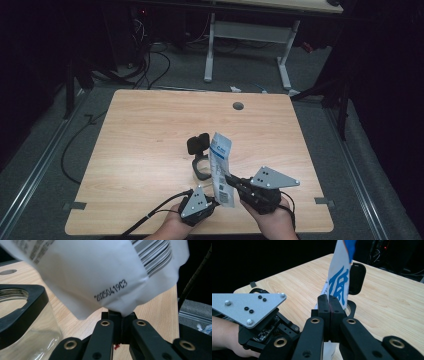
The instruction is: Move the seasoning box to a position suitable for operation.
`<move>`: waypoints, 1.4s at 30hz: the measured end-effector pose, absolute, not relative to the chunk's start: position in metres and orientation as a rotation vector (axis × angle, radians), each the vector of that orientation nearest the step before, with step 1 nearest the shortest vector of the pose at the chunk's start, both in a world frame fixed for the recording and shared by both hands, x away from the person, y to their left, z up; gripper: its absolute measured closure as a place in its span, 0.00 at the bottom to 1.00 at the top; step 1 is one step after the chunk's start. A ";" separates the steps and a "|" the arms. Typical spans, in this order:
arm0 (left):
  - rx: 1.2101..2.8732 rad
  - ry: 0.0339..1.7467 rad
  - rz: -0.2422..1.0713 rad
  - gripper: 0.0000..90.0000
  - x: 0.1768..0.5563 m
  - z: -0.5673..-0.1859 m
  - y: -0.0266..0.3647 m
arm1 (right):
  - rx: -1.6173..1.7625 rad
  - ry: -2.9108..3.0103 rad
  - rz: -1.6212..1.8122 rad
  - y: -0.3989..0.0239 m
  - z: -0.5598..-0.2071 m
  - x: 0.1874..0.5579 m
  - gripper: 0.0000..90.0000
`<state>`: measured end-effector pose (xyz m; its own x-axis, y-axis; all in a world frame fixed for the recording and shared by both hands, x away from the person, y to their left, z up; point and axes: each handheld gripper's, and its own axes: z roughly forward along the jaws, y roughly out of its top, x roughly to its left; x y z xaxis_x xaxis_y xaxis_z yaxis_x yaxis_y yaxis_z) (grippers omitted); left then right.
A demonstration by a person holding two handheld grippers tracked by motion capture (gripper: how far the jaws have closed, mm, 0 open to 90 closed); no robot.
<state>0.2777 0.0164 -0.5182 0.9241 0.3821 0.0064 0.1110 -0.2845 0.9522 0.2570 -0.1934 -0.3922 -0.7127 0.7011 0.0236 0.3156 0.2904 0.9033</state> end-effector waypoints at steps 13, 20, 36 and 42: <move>1.859 0.339 0.262 1.00 0.277 -0.517 0.012 | 0.905 2.180 1.405 -0.198 -0.391 0.255 1.00; 1.903 0.437 0.239 0.70 0.288 -0.522 0.017 | 0.864 2.172 1.421 -0.204 -0.374 0.248 1.00; 1.783 0.279 -0.064 0.22 0.298 -0.514 0.033 | 0.851 2.271 1.435 -0.202 -0.391 0.253 1.00; 1.682 0.358 -0.152 0.17 0.311 -0.510 0.038 | 0.820 2.337 1.446 -0.195 -0.395 0.255 1.00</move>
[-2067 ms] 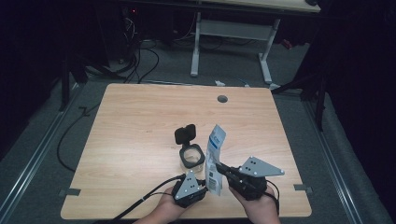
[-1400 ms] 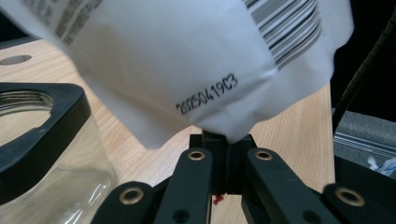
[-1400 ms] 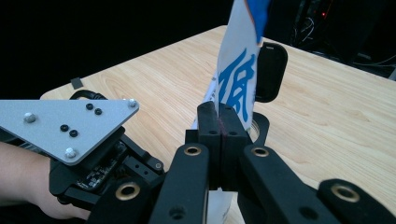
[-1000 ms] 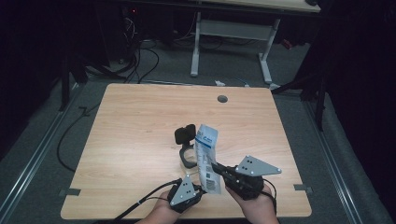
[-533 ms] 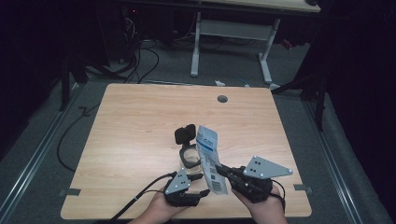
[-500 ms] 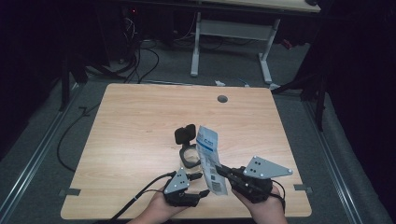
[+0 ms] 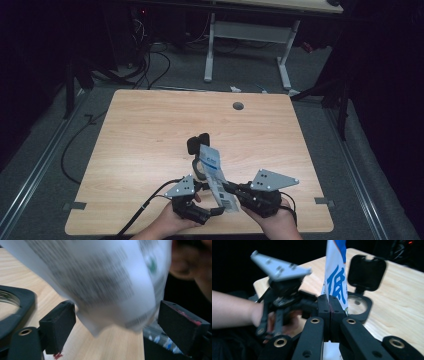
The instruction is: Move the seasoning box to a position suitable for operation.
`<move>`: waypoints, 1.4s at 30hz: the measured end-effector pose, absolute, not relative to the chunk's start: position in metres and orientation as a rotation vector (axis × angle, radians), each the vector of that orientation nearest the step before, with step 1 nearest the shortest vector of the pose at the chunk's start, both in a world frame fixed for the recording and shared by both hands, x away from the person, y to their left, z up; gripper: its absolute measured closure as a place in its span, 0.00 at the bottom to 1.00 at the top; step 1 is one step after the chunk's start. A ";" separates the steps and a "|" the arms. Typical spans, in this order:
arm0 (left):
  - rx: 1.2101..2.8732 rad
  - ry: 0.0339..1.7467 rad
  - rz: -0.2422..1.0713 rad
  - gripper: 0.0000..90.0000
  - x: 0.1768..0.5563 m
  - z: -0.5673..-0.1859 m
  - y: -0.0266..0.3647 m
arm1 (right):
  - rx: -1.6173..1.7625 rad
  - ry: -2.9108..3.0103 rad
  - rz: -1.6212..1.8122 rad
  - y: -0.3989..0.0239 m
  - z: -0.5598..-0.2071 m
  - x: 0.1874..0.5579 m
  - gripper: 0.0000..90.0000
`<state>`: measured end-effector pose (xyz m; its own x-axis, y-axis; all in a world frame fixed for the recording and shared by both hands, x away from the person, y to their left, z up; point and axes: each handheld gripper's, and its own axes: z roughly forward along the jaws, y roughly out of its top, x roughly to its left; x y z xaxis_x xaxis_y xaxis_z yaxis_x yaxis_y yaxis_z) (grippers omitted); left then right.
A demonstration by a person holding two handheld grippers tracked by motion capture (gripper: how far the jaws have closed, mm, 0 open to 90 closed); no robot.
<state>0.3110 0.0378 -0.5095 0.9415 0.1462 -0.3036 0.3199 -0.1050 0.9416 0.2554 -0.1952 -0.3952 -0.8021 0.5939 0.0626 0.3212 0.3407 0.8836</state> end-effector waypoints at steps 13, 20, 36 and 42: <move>1.773 0.347 0.010 0.42 0.302 -0.512 0.029 | 0.896 2.287 1.422 -0.192 -0.400 0.258 1.00; 1.786 0.360 0.074 0.44 0.296 -0.511 0.019 | 0.987 2.220 1.402 -0.199 -0.401 0.253 1.00; 1.817 0.398 0.172 0.60 0.293 -0.509 0.000 | 1.073 2.156 1.381 -0.210 -0.402 0.246 1.00; 1.806 0.420 0.199 0.58 0.290 -0.508 -0.002 | 1.107 2.116 1.381 -0.218 -0.400 0.244 1.00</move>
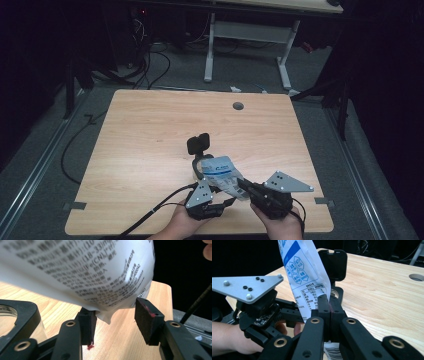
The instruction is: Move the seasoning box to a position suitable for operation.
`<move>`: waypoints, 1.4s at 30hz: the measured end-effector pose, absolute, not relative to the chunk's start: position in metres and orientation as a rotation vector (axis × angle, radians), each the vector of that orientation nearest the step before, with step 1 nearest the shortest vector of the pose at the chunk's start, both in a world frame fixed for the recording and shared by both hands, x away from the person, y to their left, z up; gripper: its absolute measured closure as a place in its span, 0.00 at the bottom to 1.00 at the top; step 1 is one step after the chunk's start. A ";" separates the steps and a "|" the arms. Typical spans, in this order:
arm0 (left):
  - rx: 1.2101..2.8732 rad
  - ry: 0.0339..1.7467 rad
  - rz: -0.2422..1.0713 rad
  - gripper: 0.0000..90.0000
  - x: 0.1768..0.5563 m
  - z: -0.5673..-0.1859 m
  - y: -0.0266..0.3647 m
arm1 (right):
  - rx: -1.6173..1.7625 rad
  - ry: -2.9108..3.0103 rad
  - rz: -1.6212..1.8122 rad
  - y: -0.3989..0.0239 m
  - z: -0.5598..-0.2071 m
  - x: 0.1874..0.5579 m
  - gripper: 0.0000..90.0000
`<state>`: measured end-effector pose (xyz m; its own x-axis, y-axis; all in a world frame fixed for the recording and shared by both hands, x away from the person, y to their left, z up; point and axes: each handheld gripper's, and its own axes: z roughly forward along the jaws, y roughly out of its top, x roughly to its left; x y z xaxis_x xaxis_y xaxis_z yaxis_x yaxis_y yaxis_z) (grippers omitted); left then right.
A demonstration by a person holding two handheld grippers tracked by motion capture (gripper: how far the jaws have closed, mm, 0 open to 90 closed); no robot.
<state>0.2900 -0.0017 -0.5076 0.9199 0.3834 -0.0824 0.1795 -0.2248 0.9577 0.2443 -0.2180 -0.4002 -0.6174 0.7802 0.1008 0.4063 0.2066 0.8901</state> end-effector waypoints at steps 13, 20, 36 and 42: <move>1.836 0.401 0.188 0.27 0.293 -0.510 -0.006 | 1.152 2.099 1.392 -0.221 -0.406 0.249 1.00; 1.863 0.364 0.227 0.20 0.289 -0.511 -0.013 | 1.121 2.118 1.398 -0.212 -0.402 0.249 1.00; 1.856 0.374 0.305 0.46 0.288 -0.509 -0.014 | 1.132 2.111 1.397 -0.207 -0.406 0.250 1.00; 1.848 0.361 0.287 0.59 0.286 -0.508 -0.014 | 1.147 2.111 1.379 -0.208 -0.407 0.252 1.00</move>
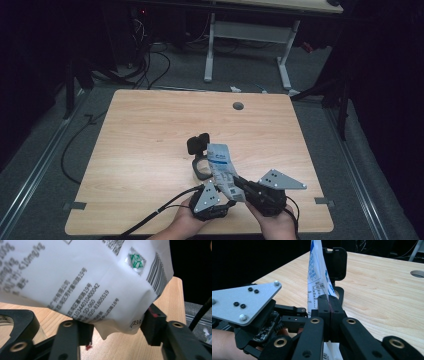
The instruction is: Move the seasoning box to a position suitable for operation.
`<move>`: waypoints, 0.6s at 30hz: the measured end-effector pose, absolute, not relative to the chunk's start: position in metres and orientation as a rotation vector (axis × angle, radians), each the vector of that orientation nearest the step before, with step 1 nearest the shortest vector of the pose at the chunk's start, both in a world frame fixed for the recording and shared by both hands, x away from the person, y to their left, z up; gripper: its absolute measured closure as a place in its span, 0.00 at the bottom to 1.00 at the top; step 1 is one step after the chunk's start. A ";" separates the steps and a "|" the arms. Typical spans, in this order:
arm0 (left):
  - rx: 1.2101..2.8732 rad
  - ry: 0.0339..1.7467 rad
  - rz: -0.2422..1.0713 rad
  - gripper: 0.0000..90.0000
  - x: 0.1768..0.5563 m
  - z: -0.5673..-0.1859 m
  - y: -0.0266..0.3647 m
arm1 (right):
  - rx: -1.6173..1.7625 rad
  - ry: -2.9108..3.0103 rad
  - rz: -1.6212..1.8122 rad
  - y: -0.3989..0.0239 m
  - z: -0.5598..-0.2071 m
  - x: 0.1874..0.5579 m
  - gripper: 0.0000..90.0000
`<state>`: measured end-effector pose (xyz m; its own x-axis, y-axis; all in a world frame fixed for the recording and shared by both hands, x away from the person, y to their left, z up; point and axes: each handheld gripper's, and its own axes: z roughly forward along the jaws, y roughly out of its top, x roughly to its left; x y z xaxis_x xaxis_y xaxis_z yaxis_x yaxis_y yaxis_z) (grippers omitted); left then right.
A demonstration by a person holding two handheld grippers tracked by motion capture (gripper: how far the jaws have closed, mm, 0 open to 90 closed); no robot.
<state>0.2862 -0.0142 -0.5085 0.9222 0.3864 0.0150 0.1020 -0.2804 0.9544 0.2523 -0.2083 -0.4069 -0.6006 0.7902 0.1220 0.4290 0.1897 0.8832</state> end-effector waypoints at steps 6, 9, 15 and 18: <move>1.846 0.364 0.231 0.66 0.288 -0.509 -0.013 | 1.143 2.114 1.365 -0.209 -0.408 0.255 1.00; 1.845 0.372 0.215 0.67 0.289 -0.508 -0.013 | 1.142 2.110 1.363 -0.209 -0.407 0.254 1.00; 1.835 0.392 0.181 0.67 0.290 -0.506 -0.014 | 1.154 2.126 1.351 -0.210 -0.411 0.256 0.89; 1.829 0.397 0.178 0.67 0.291 -0.505 -0.014 | 1.156 2.121 1.342 -0.212 -0.414 0.252 0.86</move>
